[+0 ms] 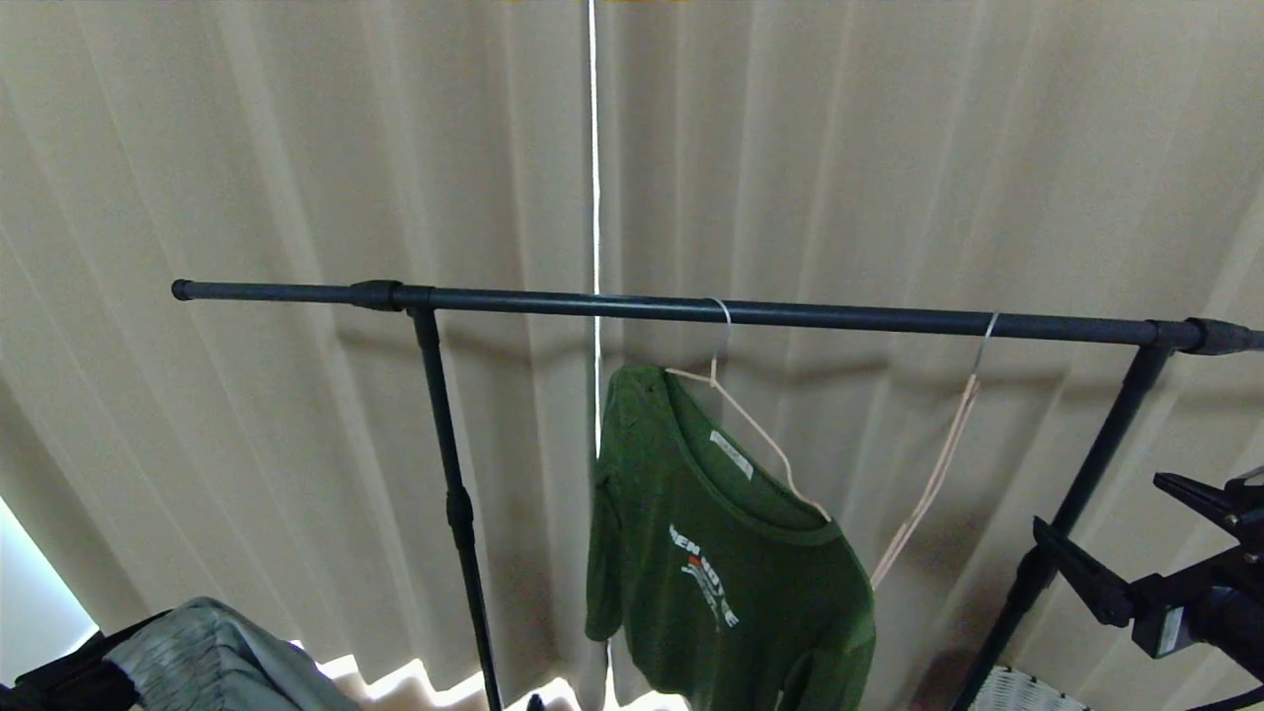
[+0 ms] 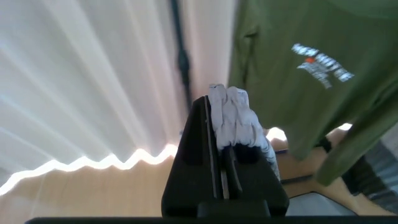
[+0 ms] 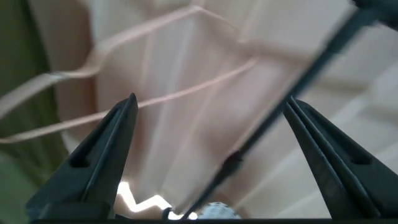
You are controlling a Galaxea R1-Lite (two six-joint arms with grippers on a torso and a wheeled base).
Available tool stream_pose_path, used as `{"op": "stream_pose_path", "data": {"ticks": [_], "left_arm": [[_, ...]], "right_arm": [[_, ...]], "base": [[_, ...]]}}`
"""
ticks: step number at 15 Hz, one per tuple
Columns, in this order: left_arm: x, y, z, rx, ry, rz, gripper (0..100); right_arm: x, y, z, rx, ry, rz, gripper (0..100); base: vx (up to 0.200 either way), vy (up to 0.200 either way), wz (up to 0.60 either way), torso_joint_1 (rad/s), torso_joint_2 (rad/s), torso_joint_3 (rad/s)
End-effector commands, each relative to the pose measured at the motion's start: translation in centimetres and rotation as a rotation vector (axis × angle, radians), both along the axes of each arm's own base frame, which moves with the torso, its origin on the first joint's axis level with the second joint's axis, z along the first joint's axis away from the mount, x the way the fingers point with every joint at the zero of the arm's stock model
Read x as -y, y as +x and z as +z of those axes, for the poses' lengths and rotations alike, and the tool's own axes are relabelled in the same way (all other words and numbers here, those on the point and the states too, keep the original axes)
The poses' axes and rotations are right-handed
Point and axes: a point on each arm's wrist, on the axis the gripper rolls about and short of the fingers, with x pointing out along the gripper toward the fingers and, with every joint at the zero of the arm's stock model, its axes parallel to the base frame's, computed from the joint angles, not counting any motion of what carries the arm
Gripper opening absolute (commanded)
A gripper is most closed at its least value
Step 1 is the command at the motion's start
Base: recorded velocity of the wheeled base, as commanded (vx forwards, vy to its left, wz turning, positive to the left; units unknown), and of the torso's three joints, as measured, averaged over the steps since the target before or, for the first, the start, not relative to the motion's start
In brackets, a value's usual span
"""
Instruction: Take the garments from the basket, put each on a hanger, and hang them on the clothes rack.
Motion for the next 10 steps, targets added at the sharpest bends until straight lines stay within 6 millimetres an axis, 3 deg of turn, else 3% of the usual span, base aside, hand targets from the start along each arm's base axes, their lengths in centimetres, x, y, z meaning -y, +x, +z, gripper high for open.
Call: {"op": "stream_pose_path", "data": {"ticks": [1,6,10], "left_arm": [[-0.1,-0.4,-0.1,0.02,0.016,-0.008,0],[-0.4,-1.7,-0.1,0.095,0.063,-0.022,0],[-0.4,-1.7,0.0,0.1,0.065,-0.023,0]], "right_arm": [[0.0,0.0,-0.4,-0.02,0.001,-0.002,100],[0.0,0.6,-1.3,-0.114,-0.016,-0.001,100],[-0.7,4.2,-0.1,-0.186,0.156,-0.039,100]], "base": [[0.0,0.0,0.0,0.0,0.0,0.0],[0.0,0.0,0.0,0.0,0.0,0.0],[0.0,0.0,0.0,0.0,0.0,0.0]]}}
